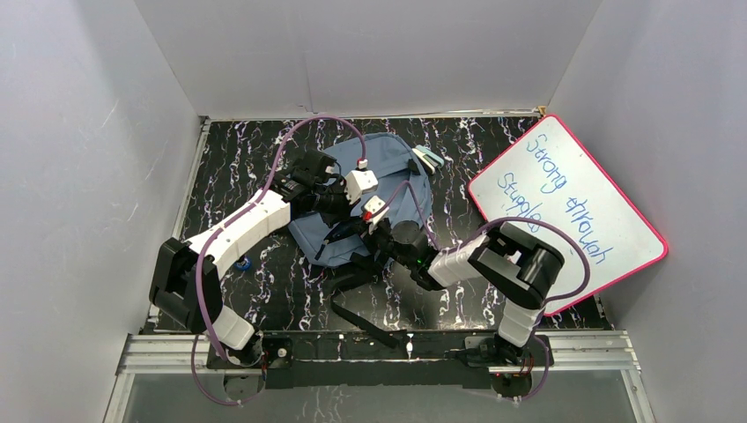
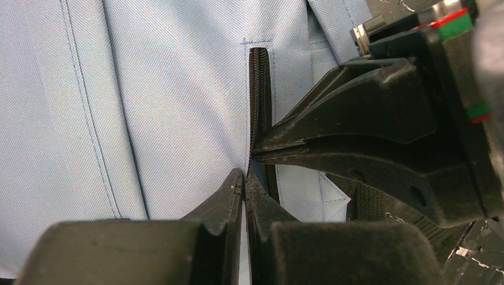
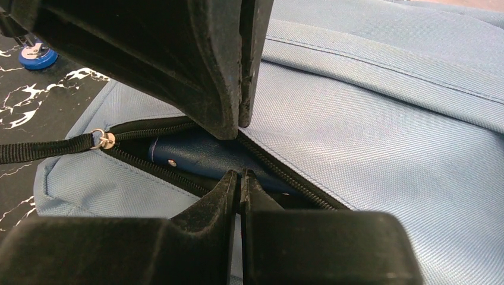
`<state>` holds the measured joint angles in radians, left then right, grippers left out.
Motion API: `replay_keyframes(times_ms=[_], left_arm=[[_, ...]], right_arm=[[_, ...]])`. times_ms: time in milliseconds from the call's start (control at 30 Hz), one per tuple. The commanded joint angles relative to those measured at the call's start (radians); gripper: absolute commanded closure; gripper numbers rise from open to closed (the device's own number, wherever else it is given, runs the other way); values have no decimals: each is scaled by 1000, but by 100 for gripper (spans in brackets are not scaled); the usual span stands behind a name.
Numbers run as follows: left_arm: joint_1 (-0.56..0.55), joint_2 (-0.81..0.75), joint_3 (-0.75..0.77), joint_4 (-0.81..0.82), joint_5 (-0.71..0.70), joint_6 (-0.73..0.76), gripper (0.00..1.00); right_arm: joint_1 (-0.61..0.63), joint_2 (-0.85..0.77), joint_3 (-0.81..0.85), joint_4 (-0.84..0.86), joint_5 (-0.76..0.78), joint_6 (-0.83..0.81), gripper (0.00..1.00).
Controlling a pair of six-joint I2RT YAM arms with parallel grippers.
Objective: Pack the student bag
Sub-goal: Place the personal item in the student bag.
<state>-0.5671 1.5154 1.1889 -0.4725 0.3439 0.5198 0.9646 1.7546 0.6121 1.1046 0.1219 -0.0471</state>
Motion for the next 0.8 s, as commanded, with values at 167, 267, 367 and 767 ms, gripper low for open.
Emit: replay_keyframes(times_ms=[167, 267, 367, 767], left_arm=[[-7, -19, 38, -5, 39, -7, 100], [-7, -17, 41, -6, 41, -7, 100], [-7, -17, 42, -5, 40, -8, 100], [-7, -12, 43, -6, 39, -9, 100]], right_arm=[[-12, 30, 52, 89, -22, 2, 87], [-14, 41, 59, 102, -26, -9, 87], [-15, 47, 60, 117, -36, -17, 87], [-15, -4, 6, 117, -58, -18, 87]])
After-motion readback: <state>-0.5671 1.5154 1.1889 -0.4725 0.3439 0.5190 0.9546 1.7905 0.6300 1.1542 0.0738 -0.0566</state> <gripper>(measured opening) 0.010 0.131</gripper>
